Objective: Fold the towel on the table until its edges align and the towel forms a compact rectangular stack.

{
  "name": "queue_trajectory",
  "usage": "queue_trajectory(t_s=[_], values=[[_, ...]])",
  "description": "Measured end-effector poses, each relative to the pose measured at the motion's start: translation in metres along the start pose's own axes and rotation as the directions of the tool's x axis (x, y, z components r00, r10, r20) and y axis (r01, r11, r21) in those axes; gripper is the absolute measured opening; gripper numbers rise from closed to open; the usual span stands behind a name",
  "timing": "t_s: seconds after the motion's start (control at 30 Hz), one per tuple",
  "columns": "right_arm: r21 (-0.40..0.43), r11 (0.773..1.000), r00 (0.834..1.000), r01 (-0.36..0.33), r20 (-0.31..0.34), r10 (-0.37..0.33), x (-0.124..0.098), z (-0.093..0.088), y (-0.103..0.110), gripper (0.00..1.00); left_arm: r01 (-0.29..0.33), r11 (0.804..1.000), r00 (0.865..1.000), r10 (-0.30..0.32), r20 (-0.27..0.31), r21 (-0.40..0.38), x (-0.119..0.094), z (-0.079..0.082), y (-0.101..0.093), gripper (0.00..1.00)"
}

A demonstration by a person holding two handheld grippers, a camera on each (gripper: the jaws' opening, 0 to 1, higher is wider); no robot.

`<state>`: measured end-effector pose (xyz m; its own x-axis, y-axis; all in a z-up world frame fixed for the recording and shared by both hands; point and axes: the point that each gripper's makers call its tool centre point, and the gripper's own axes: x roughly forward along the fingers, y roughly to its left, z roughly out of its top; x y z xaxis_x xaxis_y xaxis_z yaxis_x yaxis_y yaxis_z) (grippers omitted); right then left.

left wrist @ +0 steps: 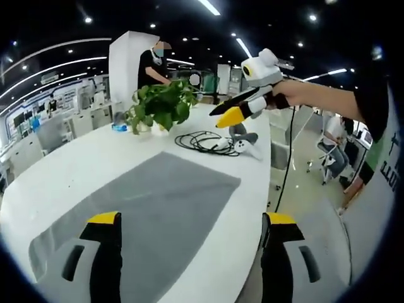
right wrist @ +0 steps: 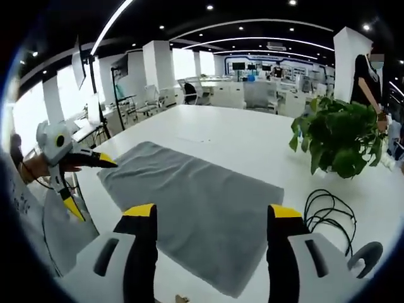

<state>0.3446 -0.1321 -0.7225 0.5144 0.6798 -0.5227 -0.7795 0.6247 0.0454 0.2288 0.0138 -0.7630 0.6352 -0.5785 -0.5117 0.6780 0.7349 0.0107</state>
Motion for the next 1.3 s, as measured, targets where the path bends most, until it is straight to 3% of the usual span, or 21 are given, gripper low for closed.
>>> queue_trajectory(t_s=[0.13,0.4,0.73,1.07,1.3], values=[[-0.031,1.0,1.0,-0.004,0.006,0.004,0.002,0.002,-0.006,0.7,0.031,0.998,0.999,-0.03,-0.013,0.054,0.01,0.004,-0.009,0.94],[-0.035,0.999,0.999,0.009,0.048,-0.007,0.002,0.011,-0.019,0.69,0.071,0.994,0.997,-0.072,0.012,0.086,0.025,0.022,-0.012,0.92],[-0.025,0.999,0.999,0.037,0.027,-0.036,-0.002,-0.005,-0.032,0.66,0.112,0.989,0.993,-0.116,0.037,0.092,0.054,0.036,-0.01,0.9],[0.02,0.997,0.997,0.073,0.006,-0.073,0.005,-0.015,-0.052,0.62,0.178,0.976,0.984,-0.18,-0.001,0.127,0.078,0.028,-0.037,0.88],[0.014,0.997,0.997,0.081,-0.011,-0.081,0.01,-0.019,-0.059,0.62,0.217,0.964,0.975,-0.222,0.017,0.153,0.093,0.033,-0.051,0.85]])
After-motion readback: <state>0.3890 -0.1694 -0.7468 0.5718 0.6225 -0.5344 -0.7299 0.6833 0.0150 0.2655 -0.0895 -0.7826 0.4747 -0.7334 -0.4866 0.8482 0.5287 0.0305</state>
